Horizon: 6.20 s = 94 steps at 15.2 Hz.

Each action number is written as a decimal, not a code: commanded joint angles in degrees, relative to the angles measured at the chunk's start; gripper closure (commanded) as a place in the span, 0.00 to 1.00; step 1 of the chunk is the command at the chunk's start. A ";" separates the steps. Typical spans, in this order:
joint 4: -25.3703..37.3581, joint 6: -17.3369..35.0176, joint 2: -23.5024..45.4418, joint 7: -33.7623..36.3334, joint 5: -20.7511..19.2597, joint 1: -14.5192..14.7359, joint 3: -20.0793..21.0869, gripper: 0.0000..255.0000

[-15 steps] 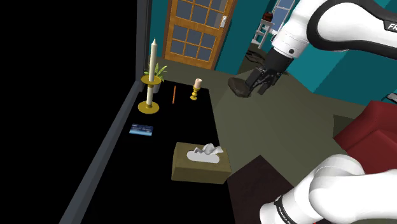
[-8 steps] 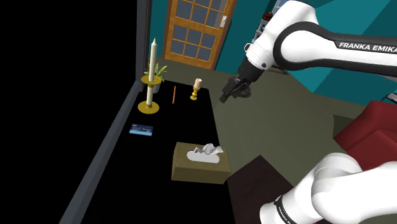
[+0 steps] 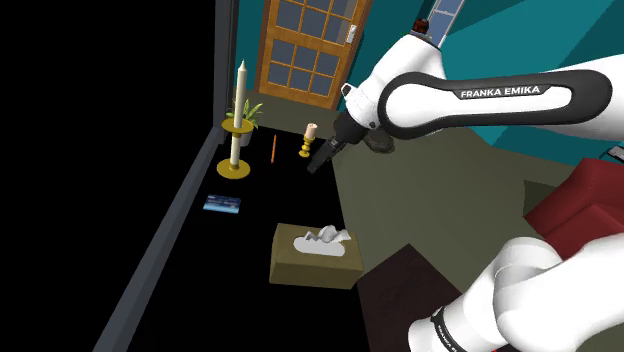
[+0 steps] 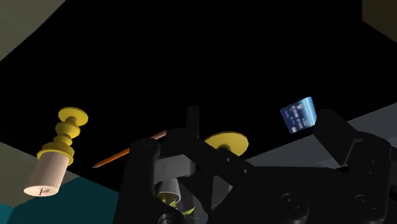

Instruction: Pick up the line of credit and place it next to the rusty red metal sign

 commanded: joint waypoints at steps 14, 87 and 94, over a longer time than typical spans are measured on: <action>11.74 23.20 26.23 -34.03 21.54 11.99 2.31 0.00; 33.05 2.73 23.44 -23.19 8.86 15.04 0.57 1.00; 37.56 -2.20 22.83 -21.12 7.28 14.88 0.37 1.00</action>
